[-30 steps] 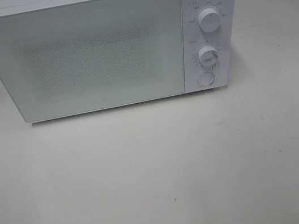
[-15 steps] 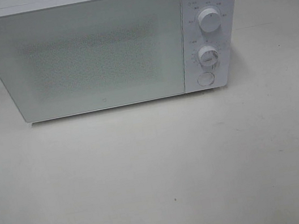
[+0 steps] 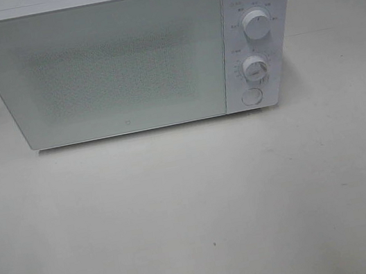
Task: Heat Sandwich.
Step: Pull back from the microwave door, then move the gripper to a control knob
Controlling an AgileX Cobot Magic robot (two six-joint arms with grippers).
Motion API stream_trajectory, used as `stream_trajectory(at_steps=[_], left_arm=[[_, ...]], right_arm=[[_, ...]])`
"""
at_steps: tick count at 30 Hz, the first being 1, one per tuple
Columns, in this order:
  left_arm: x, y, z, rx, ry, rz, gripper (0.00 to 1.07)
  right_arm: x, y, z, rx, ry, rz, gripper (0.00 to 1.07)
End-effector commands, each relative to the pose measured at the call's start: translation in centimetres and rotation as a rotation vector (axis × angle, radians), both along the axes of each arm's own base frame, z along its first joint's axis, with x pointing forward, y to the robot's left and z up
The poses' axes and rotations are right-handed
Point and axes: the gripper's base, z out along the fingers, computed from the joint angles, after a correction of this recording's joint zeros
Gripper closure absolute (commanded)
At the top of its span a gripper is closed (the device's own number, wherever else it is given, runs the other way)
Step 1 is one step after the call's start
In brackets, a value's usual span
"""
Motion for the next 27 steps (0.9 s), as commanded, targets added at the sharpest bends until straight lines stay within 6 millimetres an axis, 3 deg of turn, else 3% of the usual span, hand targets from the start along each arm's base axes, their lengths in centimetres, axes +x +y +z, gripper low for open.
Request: stream_trajectory(at_steps=[1, 19, 27], left_arm=[[-0.3, 0.0, -0.1, -0.002, -0.037, 0.002, 0.07], [-0.3, 0.0, -0.1, -0.002, -0.037, 0.002, 0.07], [-0.3, 0.0, -0.1, -0.002, -0.037, 0.002, 0.07]], right_arm=[[2.2, 0.0, 0.1, -0.005, -0.034, 0.007, 0.27], [10.2, 0.3, -2.8, 0.008, -0.040, 0.039, 0.31], [11.8, 0.5, -5.3, 0.029, -0.137, 0.057, 0.31]])
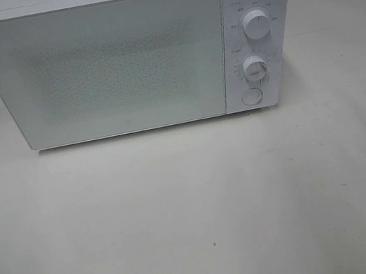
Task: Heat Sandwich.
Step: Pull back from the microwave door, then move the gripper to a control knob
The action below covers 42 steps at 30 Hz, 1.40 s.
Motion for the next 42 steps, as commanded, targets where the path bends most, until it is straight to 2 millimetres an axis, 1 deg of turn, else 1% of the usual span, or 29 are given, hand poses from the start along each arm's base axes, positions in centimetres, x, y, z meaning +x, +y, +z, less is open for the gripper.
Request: stream_trajectory(at_steps=[1, 3, 5, 8, 10, 12, 15, 16, 18, 20, 21, 23, 24, 25, 28, 29, 31, 34, 35, 38, 39, 42], left_arm=[[-0.3, 0.0, -0.1, -0.002, -0.037, 0.002, 0.07], [-0.3, 0.0, -0.1, -0.002, -0.037, 0.002, 0.07], [-0.3, 0.0, -0.1, -0.002, -0.037, 0.002, 0.07], [-0.3, 0.0, -0.1, -0.002, -0.037, 0.002, 0.07], [-0.3, 0.0, -0.1, -0.002, -0.037, 0.002, 0.07], [-0.3, 0.0, -0.1, -0.002, -0.037, 0.002, 0.07], [-0.3, 0.0, -0.1, -0.002, -0.037, 0.002, 0.07], [-0.3, 0.0, -0.1, -0.002, -0.037, 0.002, 0.07], [-0.3, 0.0, -0.1, -0.002, -0.037, 0.002, 0.07], [-0.3, 0.0, -0.1, -0.002, -0.037, 0.002, 0.07], [-0.3, 0.0, -0.1, -0.002, -0.037, 0.002, 0.07], [-0.3, 0.0, -0.1, -0.002, -0.037, 0.002, 0.07], [-0.3, 0.0, -0.1, -0.002, -0.037, 0.002, 0.07], [-0.3, 0.0, -0.1, -0.002, -0.037, 0.002, 0.07], [-0.3, 0.0, -0.1, -0.002, -0.037, 0.002, 0.07], [-0.3, 0.0, -0.1, -0.002, -0.037, 0.002, 0.07], [-0.3, 0.0, -0.1, -0.002, -0.037, 0.002, 0.07], [-0.3, 0.0, -0.1, -0.002, -0.037, 0.002, 0.07], [-0.3, 0.0, -0.1, -0.002, -0.037, 0.002, 0.07], [-0.3, 0.0, -0.1, -0.001, -0.037, 0.002, 0.07], [-0.3, 0.0, -0.1, -0.001, -0.037, 0.002, 0.07], [-0.3, 0.0, -0.1, -0.001, -0.037, 0.002, 0.07]], right_arm=[[0.7, 0.1, -0.7, 0.038, -0.097, -0.007, 0.31], [1.0, 0.0, -1.6, 0.071, -0.125, -0.029, 0.31], [1.1, 0.0, -1.8, 0.077, -0.136, -0.035, 0.31], [1.4, -0.3, -2.7, 0.093, -0.175, -0.074, 0.31], [1.4, -0.4, -3.0, 0.094, -0.179, -0.085, 0.31], [1.3, -0.7, -3.6, 0.092, -0.194, -0.116, 0.31], [1.1, -0.6, -4.0, 0.103, -0.204, -0.126, 0.31], [1.1, -0.3, -4.2, 0.104, -0.207, -0.124, 0.31], [1.0, 0.8, -5.0, 0.082, -0.199, -0.092, 0.31], [1.0, 1.1, -5.3, 0.070, -0.197, -0.085, 0.31], [1.1, 1.9, -5.8, 0.061, -0.194, -0.079, 0.31], [1.1, 2.6, -6.1, 0.052, -0.203, -0.078, 0.31], [1.1, 2.6, -6.1, 0.052, -0.203, -0.078, 0.31], [1.2, 3.3, -6.4, 0.035, -0.214, -0.064, 0.31], [1.2, 4.6, -6.7, 0.030, -0.234, -0.055, 0.31], [1.2, 4.6, -6.7, 0.030, -0.234, -0.055, 0.31], [1.1, 5.5, -7.1, 0.022, -0.246, -0.052, 0.31], [1.1, 6.1, -7.6, 0.015, -0.252, -0.051, 0.31], [1.1, 6.8, -7.9, 0.007, -0.255, -0.041, 0.31], [1.0, 7.5, -8.6, -0.009, -0.259, -0.023, 0.31], [1.0, 7.5, -8.6, -0.009, -0.259, -0.023, 0.31], [1.3, 8.8, -9.2, -0.014, -0.246, -0.006, 0.31]])
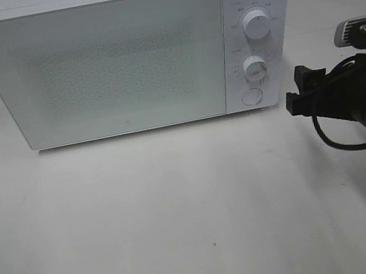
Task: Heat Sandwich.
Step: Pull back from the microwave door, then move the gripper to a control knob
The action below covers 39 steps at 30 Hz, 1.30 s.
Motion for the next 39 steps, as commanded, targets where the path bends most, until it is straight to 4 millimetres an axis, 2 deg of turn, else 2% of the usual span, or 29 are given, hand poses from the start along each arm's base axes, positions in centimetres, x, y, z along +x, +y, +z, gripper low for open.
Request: stream_trajectory(at_steps=[1, 6, 16, 21, 26, 30, 39], left_arm=[[-0.3, 0.0, -0.1, -0.001, -0.037, 0.002, 0.07], [-0.3, 0.0, -0.1, -0.001, -0.037, 0.002, 0.07], [-0.3, 0.0, -0.1, -0.001, -0.037, 0.002, 0.07], [-0.3, 0.0, -0.1, -0.001, -0.037, 0.002, 0.07], [-0.3, 0.0, -0.1, -0.001, -0.037, 0.002, 0.07], [-0.3, 0.0, -0.1, -0.001, -0.037, 0.002, 0.07], [-0.3, 0.0, -0.1, -0.001, -0.037, 0.002, 0.07]], right_arm=[[0.4, 1.1, -0.1, -0.012, -0.015, 0.014, 0.31], [1.3, 3.0, -0.6, -0.005, -0.007, 0.035, 0.31], [2.6, 4.4, -1.3, -0.011, 0.005, 0.039, 0.31], [4.3, 5.5, -1.9, -0.019, 0.000, 0.035, 0.31], [5.3, 5.6, -2.2, -0.015, -0.004, 0.015, 0.31], [7.0, 6.0, -2.7, -0.008, 0.004, 0.007, 0.31], [8.8, 6.9, -3.8, -0.009, 0.016, 0.014, 0.31]])
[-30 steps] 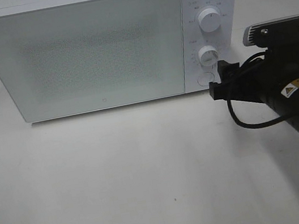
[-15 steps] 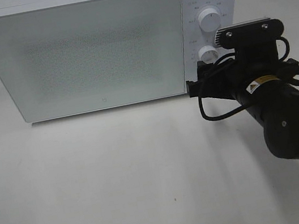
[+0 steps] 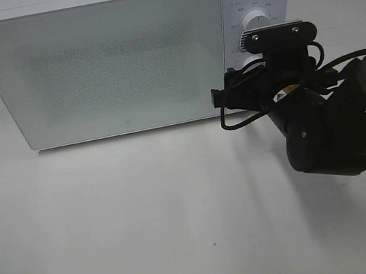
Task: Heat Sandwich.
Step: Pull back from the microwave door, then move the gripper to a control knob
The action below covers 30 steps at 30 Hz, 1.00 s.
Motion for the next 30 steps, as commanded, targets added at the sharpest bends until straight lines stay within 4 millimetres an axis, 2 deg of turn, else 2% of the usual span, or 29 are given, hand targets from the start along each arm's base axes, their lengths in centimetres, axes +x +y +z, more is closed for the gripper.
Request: stream_trajectory(at_steps=[1, 17, 21, 22, 23, 25, 26, 27, 28, 30], left_arm=[[-0.34, 0.00, -0.05, -0.001, -0.037, 0.002, 0.07], [-0.34, 0.00, -0.05, -0.001, -0.037, 0.002, 0.07], [-0.34, 0.00, -0.05, -0.001, -0.037, 0.002, 0.07], [-0.34, 0.00, -0.05, -0.001, -0.037, 0.002, 0.07], [-0.34, 0.00, -0.05, -0.001, -0.037, 0.002, 0.07], [-0.34, 0.00, -0.05, -0.001, -0.037, 0.002, 0.07], [-0.34, 0.00, -0.05, -0.001, -0.037, 0.002, 0.07], [-0.34, 0.00, -0.05, -0.001, -0.037, 0.002, 0.07], [-0.34, 0.00, -0.05, -0.001, -0.037, 0.002, 0.07], [-0.34, 0.00, -0.05, -0.001, -0.037, 0.002, 0.07]], right_arm=[[0.94, -0.04, -0.20, -0.009, 0.009, 0.009, 0.31], [1.34, -0.29, -0.04, -0.001, -0.008, 0.002, 0.31], [1.35, -0.30, 0.03, -0.001, -0.016, 0.001, 0.37], [1.36, -0.31, 0.07, -0.002, -0.020, 0.000, 0.41], [1.38, -0.32, 0.12, -0.002, -0.026, -0.002, 0.50], [1.38, -0.33, 0.14, -0.002, -0.028, -0.002, 0.61], [1.38, -0.33, 0.14, -0.002, -0.028, -0.002, 0.61], [1.38, -0.33, 0.15, -0.003, -0.029, -0.002, 0.68], [1.38, -0.33, 0.15, -0.003, -0.029, -0.002, 0.79], [1.38, -0.33, 0.15, -0.004, -0.029, -0.002, 0.90]])
